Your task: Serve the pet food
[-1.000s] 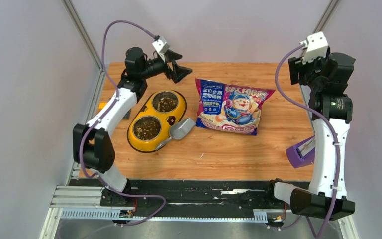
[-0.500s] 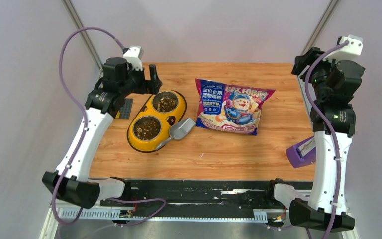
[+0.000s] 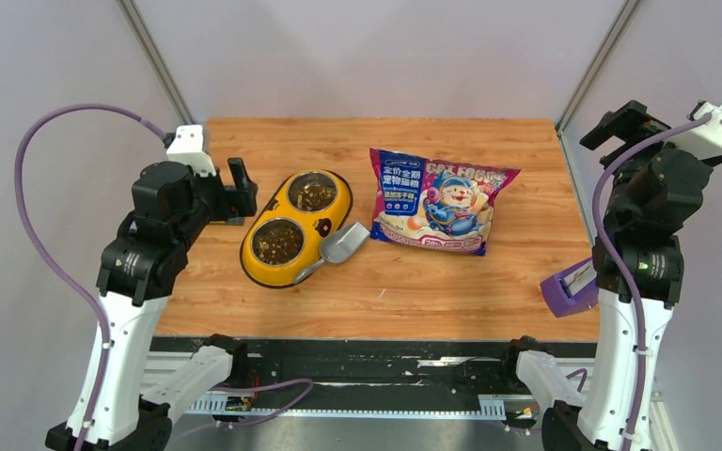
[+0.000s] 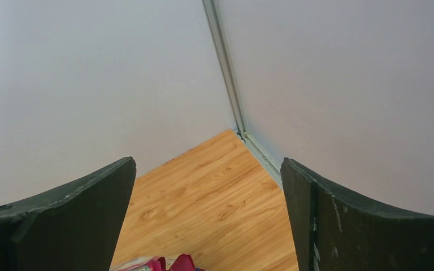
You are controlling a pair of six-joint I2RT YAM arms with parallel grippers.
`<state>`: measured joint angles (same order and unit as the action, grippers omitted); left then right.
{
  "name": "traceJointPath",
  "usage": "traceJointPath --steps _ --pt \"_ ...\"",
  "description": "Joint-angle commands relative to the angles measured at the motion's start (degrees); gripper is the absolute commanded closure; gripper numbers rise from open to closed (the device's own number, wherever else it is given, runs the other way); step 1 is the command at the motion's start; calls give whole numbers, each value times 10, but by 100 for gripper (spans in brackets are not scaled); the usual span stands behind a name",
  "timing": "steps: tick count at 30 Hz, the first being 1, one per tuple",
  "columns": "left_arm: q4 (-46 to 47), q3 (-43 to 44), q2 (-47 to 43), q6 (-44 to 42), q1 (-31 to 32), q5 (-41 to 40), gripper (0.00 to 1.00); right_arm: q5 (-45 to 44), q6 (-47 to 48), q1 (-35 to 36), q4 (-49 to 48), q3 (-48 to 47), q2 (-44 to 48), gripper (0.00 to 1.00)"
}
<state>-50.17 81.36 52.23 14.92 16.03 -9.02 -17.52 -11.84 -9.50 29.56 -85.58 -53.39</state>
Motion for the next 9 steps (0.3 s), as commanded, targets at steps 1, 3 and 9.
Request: traceJointPath --steps 1,3,9 --pt "-21 -6 -16 16 0 -35 0 -39 25 1 -21 -13 8 0" --pt "-20 -7 -28 14 -1 -40 0 -39 22 1 -22 -11 12 0" --pt "-34 -6 -36 9 0 -58 0 -27 12 0 -22 -6 20 0"
